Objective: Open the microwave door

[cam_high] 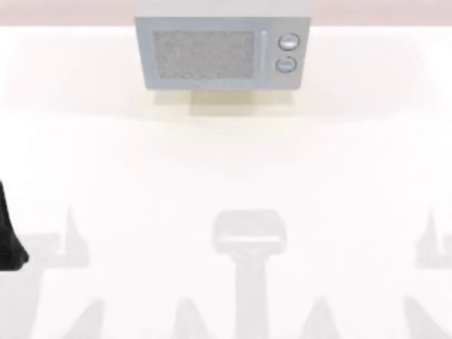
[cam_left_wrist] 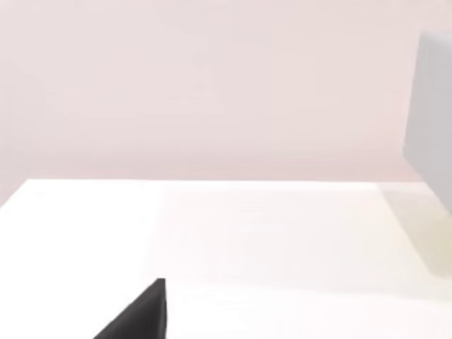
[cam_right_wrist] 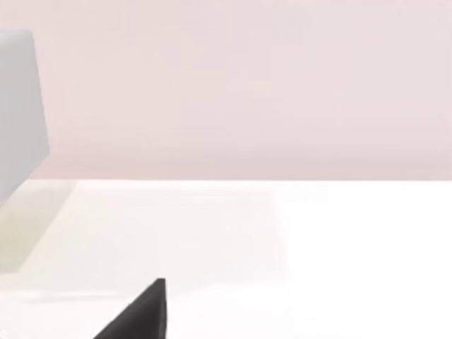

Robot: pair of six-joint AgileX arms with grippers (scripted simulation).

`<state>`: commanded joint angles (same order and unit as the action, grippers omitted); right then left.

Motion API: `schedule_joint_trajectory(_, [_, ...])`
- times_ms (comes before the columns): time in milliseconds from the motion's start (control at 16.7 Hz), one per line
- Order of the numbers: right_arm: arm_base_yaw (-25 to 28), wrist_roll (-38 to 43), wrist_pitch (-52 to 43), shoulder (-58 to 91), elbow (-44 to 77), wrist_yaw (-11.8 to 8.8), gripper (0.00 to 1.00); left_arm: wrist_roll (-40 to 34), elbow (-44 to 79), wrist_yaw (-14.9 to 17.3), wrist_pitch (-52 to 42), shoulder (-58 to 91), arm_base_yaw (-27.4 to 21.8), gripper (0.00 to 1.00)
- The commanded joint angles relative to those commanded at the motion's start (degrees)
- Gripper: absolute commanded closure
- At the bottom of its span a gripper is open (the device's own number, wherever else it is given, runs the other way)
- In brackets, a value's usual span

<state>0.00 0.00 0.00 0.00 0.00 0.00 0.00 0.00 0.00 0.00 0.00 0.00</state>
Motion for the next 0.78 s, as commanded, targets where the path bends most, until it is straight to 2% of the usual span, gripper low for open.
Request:
schedule_joint_trajectory(180, [0.0, 0.0, 0.0, 0.0, 0.0, 0.0, 0.0, -0.12, 0.53, -0.28, -0.09, 0.57, -0.33, 0.0])
schedule_joint_trajectory(360, [0.0, 0.0, 0.0, 0.0, 0.0, 0.0, 0.0, -1.34, 5.5, -2.81, -0.82, 5.97, -3.21, 0.0])
schedule_joint_trajectory(540, [0.0, 0.0, 0.0, 0.0, 0.0, 0.0, 0.0, -3.8, 14.73, -7.37, -1.81, 16.84, -8.26, 0.0])
schedule_joint_trajectory(780, [0.0, 0.0, 0.0, 0.0, 0.0, 0.0, 0.0, -8.53, 31.61, -15.27, -2.9, 38.6, -17.08, 0.0])
